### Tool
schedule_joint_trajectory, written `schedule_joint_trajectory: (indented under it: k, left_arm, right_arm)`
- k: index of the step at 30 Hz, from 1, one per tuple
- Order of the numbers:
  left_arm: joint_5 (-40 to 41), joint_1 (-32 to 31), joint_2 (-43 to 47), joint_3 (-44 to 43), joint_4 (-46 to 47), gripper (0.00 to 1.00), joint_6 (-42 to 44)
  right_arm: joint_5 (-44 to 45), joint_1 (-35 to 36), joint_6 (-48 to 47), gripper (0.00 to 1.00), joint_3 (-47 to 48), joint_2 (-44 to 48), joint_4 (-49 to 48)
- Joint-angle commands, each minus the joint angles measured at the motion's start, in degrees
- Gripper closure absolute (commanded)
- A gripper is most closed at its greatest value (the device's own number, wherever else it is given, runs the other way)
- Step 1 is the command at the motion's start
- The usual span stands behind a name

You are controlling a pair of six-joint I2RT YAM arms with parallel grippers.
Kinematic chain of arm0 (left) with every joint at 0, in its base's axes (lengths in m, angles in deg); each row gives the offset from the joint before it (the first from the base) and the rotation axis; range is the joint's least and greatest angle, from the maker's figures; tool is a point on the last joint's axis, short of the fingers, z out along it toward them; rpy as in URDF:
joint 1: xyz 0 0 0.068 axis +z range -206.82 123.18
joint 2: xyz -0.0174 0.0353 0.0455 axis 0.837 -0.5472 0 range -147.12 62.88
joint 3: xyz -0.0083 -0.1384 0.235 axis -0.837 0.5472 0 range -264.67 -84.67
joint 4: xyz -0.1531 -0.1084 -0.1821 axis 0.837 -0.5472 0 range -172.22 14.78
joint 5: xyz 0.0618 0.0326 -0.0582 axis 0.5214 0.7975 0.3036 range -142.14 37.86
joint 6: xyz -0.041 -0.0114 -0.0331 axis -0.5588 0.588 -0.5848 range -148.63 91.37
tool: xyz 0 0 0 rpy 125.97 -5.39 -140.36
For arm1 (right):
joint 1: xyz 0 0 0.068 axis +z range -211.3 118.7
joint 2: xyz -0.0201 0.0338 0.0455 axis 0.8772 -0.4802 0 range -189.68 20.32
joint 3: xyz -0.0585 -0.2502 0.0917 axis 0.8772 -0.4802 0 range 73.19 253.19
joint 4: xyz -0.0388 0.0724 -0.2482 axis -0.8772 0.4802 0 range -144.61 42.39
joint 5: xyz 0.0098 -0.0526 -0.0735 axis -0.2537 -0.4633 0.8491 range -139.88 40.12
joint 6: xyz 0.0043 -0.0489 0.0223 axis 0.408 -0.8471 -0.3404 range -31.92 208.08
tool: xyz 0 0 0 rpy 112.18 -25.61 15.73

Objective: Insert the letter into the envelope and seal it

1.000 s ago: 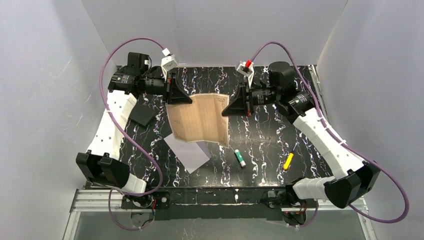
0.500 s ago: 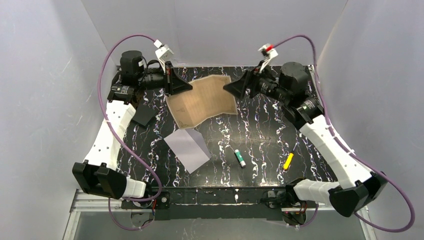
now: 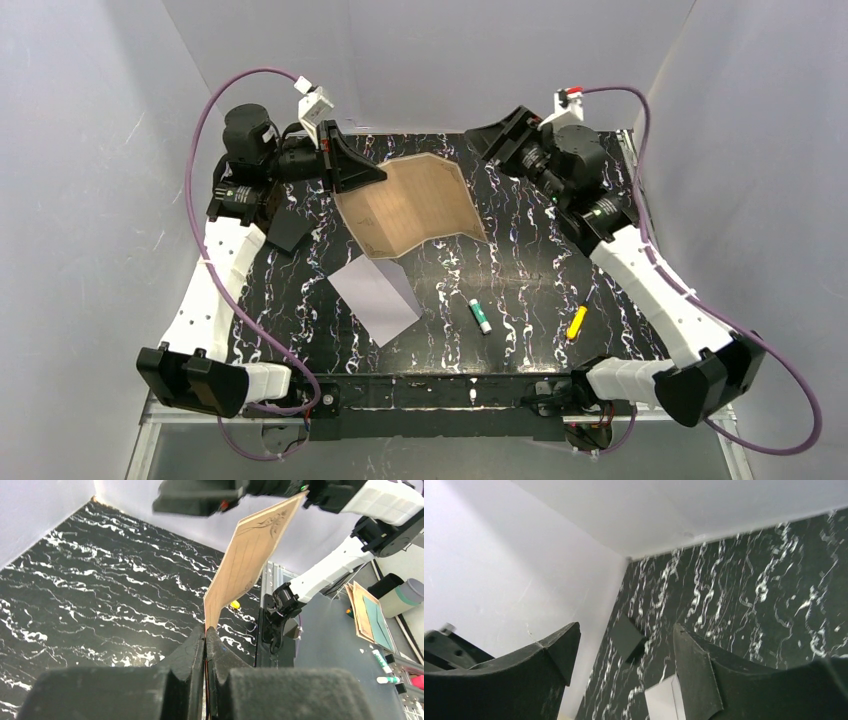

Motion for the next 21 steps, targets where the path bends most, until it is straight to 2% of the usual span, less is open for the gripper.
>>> schedule_joint_trajectory:
  k: [1,6,11,15,21]
  left_arm:
    - [-1.63,0.25,2.78,0.15,5.70,1.00,-3.95]
    - [-0.97,0.21,1.21,0.27,10.33,1.00,-8.04]
    - [-1.15,0.12,0.54,-0.46,10.63,1.00,-9.13]
    - [-1.87,-0.38,0.73,-0.94,10.65,1.00,-9.60]
    - [-4.35,-1.05,1.09,-1.96,10.74,1.00,-10.32]
  right_arm:
    - [-13.52,0.20,-1.39,0.25,1.28,-2.29,-4.05]
    - [-34.03,0.52,-2.55,0.21,-5.56,-1.10,-18.14]
    - [-45.69,1.60,-0.79,0.18,-7.54,-1.70,-25.25]
    - [-49.04,3.57,-1.61,0.15,-7.41,-2.88,-26.75]
    - [-47.59,6.02,-5.77,0.12,-6.57,-3.99,-22.91]
